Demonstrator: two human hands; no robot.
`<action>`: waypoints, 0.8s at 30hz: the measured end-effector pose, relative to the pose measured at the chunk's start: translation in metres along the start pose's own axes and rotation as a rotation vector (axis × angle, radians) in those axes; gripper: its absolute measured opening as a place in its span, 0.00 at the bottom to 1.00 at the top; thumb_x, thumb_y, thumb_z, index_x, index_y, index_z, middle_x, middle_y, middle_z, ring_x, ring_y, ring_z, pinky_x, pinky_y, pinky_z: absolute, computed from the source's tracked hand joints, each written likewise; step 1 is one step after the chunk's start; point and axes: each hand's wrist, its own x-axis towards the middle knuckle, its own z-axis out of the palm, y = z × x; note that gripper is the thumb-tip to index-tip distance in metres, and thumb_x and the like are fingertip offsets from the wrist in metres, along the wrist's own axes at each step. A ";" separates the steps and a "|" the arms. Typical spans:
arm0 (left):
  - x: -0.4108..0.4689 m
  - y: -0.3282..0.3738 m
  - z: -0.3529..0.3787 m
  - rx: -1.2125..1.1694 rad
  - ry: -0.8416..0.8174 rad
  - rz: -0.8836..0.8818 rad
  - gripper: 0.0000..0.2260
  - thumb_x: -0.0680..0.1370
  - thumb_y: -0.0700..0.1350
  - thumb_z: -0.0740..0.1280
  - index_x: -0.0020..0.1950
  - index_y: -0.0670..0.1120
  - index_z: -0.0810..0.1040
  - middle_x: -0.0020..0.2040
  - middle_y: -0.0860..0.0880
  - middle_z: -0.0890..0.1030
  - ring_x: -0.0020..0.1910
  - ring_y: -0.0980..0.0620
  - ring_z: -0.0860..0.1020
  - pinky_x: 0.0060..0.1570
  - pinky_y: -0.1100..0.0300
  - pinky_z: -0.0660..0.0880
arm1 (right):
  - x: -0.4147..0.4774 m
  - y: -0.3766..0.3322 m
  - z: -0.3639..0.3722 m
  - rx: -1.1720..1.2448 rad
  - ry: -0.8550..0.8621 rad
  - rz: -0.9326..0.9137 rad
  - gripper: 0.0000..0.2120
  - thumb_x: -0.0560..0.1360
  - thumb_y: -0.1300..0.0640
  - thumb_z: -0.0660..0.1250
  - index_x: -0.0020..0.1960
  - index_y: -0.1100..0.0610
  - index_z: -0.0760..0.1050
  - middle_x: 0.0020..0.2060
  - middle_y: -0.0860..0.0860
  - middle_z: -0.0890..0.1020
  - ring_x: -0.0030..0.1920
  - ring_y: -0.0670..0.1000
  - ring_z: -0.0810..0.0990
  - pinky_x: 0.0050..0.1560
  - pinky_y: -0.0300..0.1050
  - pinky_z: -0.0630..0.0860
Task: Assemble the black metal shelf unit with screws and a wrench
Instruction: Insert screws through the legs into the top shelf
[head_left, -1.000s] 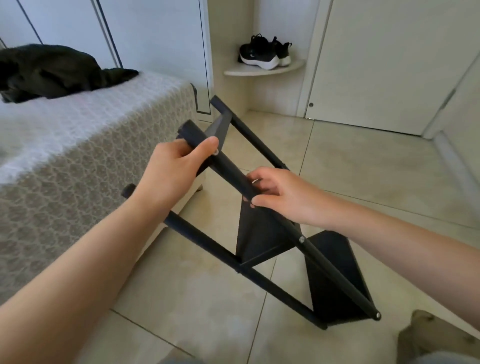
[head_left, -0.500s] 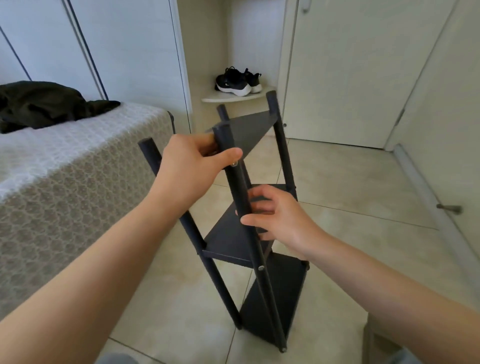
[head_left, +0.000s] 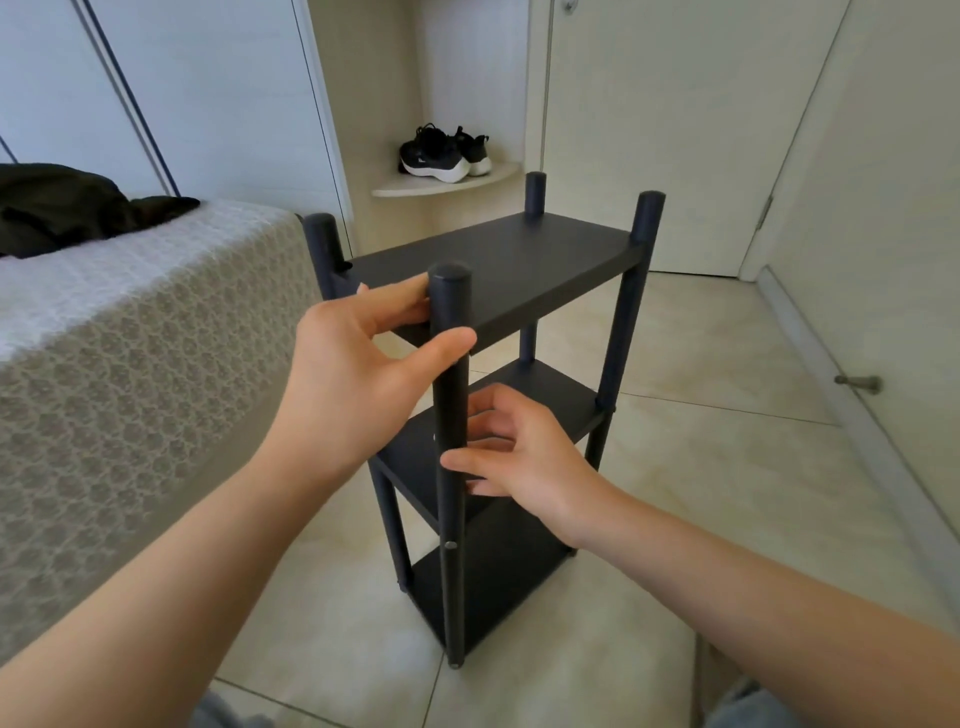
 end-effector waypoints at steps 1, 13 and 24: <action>-0.001 -0.001 0.000 0.000 0.006 0.001 0.14 0.75 0.42 0.75 0.60 0.50 0.84 0.51 0.64 0.83 0.52 0.69 0.80 0.72 0.41 0.67 | -0.001 0.002 0.000 0.005 0.002 0.002 0.15 0.73 0.59 0.75 0.52 0.46 0.74 0.47 0.46 0.84 0.48 0.44 0.85 0.47 0.43 0.83; -0.017 -0.003 -0.013 0.006 -0.008 -0.046 0.15 0.72 0.41 0.78 0.58 0.47 0.86 0.50 0.60 0.85 0.51 0.68 0.81 0.72 0.44 0.69 | -0.008 0.006 0.006 -0.009 -0.022 0.023 0.11 0.74 0.58 0.74 0.52 0.46 0.76 0.45 0.39 0.84 0.49 0.39 0.83 0.42 0.35 0.80; -0.013 -0.015 -0.022 0.005 -0.031 -0.099 0.15 0.69 0.44 0.79 0.54 0.54 0.86 0.47 0.62 0.86 0.51 0.67 0.82 0.52 0.74 0.74 | 0.006 0.001 -0.045 -0.150 0.117 0.207 0.12 0.76 0.57 0.72 0.58 0.51 0.77 0.51 0.47 0.84 0.53 0.46 0.83 0.54 0.45 0.82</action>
